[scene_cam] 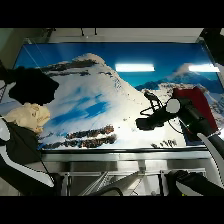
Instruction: Fold the shirts.
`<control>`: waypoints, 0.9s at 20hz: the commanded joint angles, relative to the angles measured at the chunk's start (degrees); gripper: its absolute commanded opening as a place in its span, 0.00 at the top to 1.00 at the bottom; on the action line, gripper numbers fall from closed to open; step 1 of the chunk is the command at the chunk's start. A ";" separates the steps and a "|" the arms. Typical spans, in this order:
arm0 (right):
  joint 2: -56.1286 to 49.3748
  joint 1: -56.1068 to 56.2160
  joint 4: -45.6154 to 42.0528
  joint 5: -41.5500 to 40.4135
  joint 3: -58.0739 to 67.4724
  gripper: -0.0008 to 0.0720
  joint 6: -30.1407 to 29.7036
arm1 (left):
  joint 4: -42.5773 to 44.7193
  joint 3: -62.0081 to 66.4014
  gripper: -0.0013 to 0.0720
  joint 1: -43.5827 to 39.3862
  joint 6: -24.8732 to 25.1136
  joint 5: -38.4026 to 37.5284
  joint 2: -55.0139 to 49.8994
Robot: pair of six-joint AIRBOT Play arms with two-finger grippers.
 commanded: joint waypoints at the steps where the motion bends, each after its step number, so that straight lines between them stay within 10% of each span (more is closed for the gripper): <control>1: 0.04 0.07 0.15 -0.07 -0.02 0.97 0.04 | -18.93 -1.31 0.96 -5.05 3.80 -5.90 10.23; 5: 0.04 0.07 0.15 0.46 -0.02 0.97 0.04 | -20.46 -2.12 0.96 -16.61 3.32 -18.03 17.70; 15: 0.04 0.04 -0.33 0.55 0.00 0.96 -1.46 | -9.94 -32.89 0.96 -43.52 3.32 -7.10 25.16; 16: 0.04 0.00 -1.11 0.55 0.02 0.95 -1.46 | -9.97 -33.57 0.78 -44.28 3.32 -7.34 24.30; 17: 0.04 -0.02 -2.12 0.55 0.07 0.91 -1.44 | -9.97 -33.77 0.19 -44.57 2.86 -7.61 23.58; 18: 0.04 -0.07 -3.02 0.55 0.13 0.62 -1.44 | -9.99 -33.66 0.03 -44.35 0.90 -7.98 23.06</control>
